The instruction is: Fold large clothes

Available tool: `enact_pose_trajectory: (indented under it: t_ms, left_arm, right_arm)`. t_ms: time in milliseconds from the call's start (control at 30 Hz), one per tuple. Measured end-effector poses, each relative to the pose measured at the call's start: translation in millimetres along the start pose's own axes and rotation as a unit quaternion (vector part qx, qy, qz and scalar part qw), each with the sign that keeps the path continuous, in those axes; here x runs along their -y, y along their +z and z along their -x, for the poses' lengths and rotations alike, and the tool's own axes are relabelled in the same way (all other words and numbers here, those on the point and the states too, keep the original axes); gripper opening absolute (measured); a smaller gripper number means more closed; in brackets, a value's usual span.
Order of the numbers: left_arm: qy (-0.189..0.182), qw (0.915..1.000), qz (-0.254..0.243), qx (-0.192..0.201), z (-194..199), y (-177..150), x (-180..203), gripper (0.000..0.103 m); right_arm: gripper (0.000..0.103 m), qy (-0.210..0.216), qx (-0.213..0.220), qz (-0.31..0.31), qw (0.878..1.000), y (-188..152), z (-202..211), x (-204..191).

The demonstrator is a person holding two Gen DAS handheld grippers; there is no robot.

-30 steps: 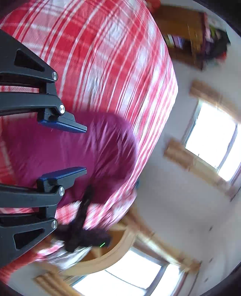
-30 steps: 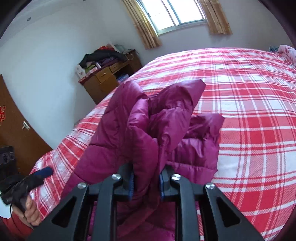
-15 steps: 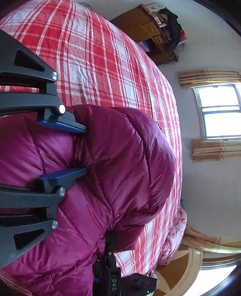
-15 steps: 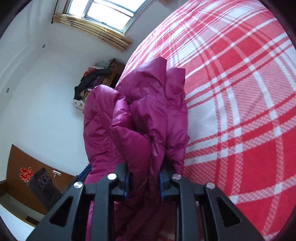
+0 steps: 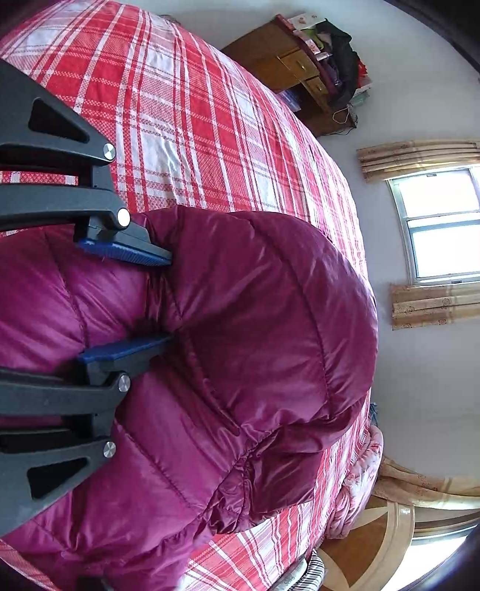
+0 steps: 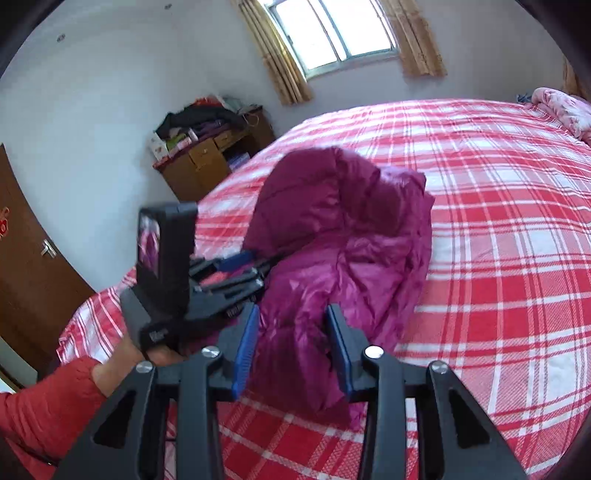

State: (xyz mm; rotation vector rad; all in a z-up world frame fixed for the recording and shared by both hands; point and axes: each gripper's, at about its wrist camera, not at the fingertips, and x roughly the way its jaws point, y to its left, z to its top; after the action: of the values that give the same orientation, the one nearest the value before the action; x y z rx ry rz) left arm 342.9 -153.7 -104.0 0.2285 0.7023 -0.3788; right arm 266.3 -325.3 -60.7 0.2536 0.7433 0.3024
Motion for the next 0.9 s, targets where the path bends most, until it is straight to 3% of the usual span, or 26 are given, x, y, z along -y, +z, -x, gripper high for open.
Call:
enact_pose_trajectory:
  t_ms: [67, 300, 433, 533, 667, 800, 900]
  left_arm:
    - [-0.001, 1.0000, -0.003, 0.001, 0, 0, 1, 0.040]
    - [-0.013, 0.9999, 0.005, 0.008, 0, -4, -4, 0.040]
    - [-0.071, 0.9970, 0.029, 0.004, 18, -2, -28, 0.040]
    - [-0.083, 0.9958, 0.030, 0.025, 39, 9, -50, 0.041]
    - [-0.067, 0.9960, 0.040, 0.042, 36, 43, -68, 0.050]
    - [-0.073, 0.9937, 0.080, 0.031, 6, 72, -66, 0.050]
    - [-0.062, 0.9947, 0.079, 0.022, -17, 90, -54, 0.050]
  right_arm:
    - [0.028, -0.036, -0.024, -0.002, 0.999, -11, -15, 7]
    - [0.025, 0.004, -0.034, -0.107, 0.994, -43, -37, 55]
    - [0.026, -0.002, -0.052, -0.093, 0.994, -36, -29, 54]
    - [0.032, -0.007, -0.044, -0.058, 0.997, -21, -4, 53]
    - [0.034, -0.028, 0.019, -0.032, 0.999, 23, 21, 63]
    - [0.034, -0.074, 0.052, 0.009, 0.996, 76, -5, 69]
    - [0.034, -0.102, 0.045, 0.037, 0.993, 98, -41, 71]
